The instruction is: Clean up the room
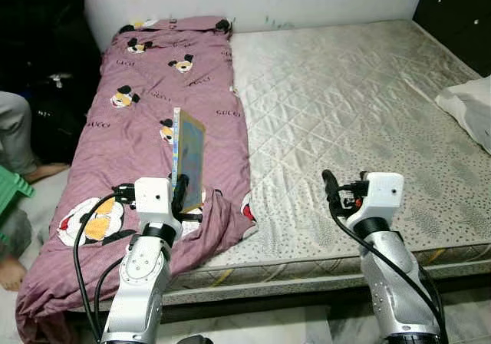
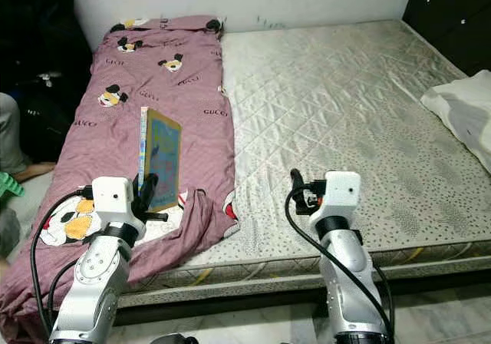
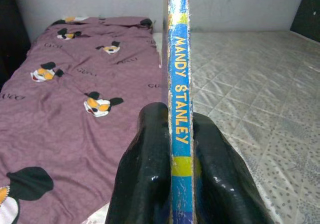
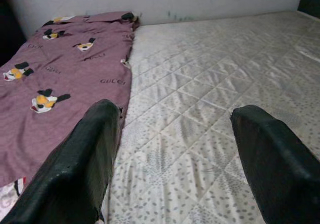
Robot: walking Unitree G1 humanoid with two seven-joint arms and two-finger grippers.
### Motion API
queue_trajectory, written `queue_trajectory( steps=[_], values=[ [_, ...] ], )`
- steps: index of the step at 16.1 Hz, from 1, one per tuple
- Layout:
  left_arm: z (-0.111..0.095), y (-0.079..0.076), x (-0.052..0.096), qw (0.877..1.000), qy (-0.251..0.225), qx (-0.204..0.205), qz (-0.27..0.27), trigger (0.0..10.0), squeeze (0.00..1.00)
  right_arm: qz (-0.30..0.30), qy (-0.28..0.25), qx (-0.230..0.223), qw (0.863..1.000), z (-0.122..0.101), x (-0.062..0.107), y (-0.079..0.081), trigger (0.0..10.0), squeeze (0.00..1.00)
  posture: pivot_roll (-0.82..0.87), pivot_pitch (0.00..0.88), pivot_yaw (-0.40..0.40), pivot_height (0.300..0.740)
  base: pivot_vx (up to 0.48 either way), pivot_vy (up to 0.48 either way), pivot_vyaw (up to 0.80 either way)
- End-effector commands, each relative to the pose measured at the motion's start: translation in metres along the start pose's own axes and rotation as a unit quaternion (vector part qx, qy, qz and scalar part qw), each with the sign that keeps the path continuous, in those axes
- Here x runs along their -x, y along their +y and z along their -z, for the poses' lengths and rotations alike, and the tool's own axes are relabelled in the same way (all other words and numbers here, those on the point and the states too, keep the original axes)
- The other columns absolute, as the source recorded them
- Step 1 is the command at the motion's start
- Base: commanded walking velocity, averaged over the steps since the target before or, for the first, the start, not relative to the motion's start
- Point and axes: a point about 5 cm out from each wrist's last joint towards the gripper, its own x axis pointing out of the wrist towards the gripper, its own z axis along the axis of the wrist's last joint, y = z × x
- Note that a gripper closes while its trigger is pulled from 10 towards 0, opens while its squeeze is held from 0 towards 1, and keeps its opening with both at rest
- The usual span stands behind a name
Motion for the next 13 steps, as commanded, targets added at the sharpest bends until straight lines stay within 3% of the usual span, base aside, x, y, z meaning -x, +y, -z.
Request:
queue_trajectory(
  steps=[1,3,10,13],
  values=[
    [-0.0070,0.0033,-0.0026,1.000,-0.013,0.005,-0.005,10.0,0.00,-0.003,0.009,-0.002,1.000,0.0026,-0.0003,0.0006,10.0,0.00,0.01,0.082,0.044,0.740,0.000,0.000,-0.48],
    [-0.0074,0.0031,-0.0040,1.000,-0.013,0.006,-0.003,10.0,0.00,-0.002,0.008,-0.004,1.000,0.0021,-0.0014,-0.0006,10.0,0.00,0.01,0.082,0.044,0.740,0.000,0.000,-0.56],
    [-0.0093,0.0007,-0.0056,1.000,-0.016,-0.005,0.002,10.0,0.00,-0.018,0.008,0.016,1.000,0.0018,-0.0022,0.0034,10.0,0.00,0.00,0.088,0.041,0.740,0.000,0.000,0.00],
    [-0.0096,0.0006,-0.0061,1.000,-0.017,-0.006,0.001,10.0,0.00,-0.028,0.002,0.020,0.999,0.0005,-0.0015,0.0066,10.0,0.00,0.00,0.088,0.041,0.740,0.000,0.000,0.52]
  ],
)
